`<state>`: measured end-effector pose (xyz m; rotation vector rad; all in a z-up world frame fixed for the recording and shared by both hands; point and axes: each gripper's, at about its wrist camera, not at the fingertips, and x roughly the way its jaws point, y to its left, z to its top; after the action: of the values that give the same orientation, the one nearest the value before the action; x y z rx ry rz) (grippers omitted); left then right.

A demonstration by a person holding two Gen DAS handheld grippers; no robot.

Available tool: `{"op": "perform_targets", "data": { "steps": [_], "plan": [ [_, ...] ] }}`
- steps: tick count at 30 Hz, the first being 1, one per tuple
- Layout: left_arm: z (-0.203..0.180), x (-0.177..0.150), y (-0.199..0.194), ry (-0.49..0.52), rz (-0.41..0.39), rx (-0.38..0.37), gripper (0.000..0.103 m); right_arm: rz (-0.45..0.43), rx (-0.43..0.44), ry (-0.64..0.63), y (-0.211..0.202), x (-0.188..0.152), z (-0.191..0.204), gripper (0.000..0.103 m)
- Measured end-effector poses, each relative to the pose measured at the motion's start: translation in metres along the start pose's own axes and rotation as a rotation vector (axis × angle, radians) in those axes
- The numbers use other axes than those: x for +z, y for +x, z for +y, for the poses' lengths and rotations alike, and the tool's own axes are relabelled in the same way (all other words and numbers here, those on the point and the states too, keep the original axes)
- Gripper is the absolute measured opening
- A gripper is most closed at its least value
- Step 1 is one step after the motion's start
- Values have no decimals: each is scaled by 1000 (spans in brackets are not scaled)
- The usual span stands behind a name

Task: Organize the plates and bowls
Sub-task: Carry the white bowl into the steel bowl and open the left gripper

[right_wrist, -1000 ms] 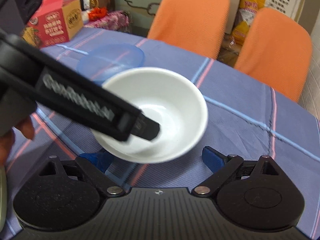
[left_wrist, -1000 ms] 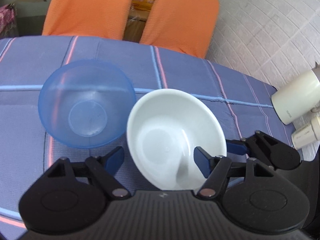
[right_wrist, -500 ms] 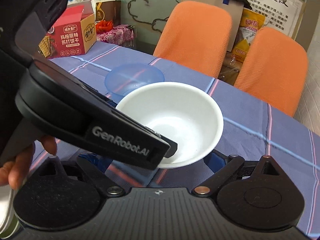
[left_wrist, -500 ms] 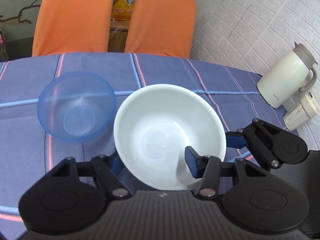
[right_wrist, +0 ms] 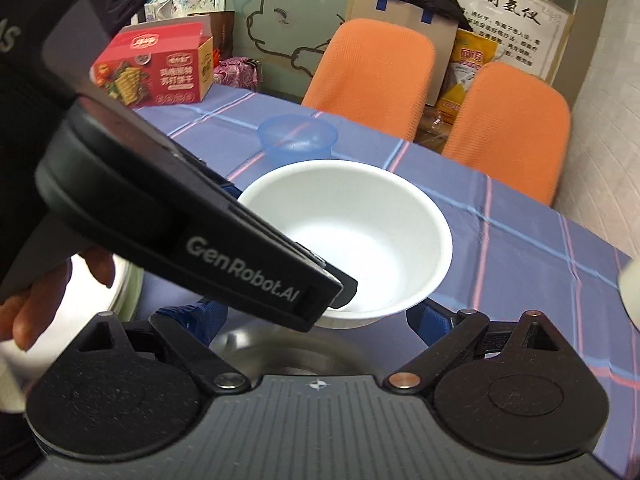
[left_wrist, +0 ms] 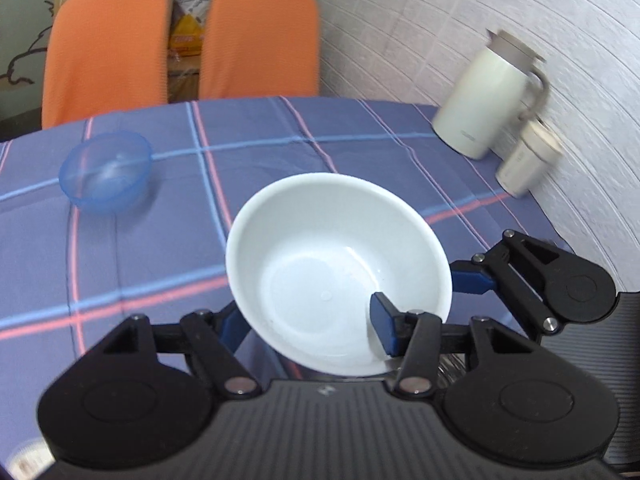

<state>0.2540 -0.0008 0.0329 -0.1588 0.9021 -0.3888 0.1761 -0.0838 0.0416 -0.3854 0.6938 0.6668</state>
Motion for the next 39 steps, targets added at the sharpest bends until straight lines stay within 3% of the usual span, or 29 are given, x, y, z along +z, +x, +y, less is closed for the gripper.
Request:
{"op": "perform_targets", "data": {
  "steps": [6, 12, 18, 20, 27, 33, 39],
  "plan": [
    [-38, -45, -1, 63, 46, -18, 52, 25, -21, 43, -25, -41, 17, 85],
    [-45, -67, 6, 56, 77, -22, 54, 36, 9, 104, -20, -55, 15, 85],
    [-39, -67, 10, 50, 81, -15, 61, 22, 3, 162, -22, -63, 13, 83],
    [-38, -65, 7, 50, 78, -23, 73, 21, -34, 165, -26, -66, 16, 83],
    [-31, -63, -11, 62, 53, -42, 73, 10, -88, 201, -49, -87, 10, 83],
    [-17, -60, -38, 72, -11, 21, 73, -7, -97, 238, -58, -88, 5, 83],
    [39, -50, -65, 7, -48, 142, 73, -31, -71, 219, -48, -63, 4, 83]
  ]
}}
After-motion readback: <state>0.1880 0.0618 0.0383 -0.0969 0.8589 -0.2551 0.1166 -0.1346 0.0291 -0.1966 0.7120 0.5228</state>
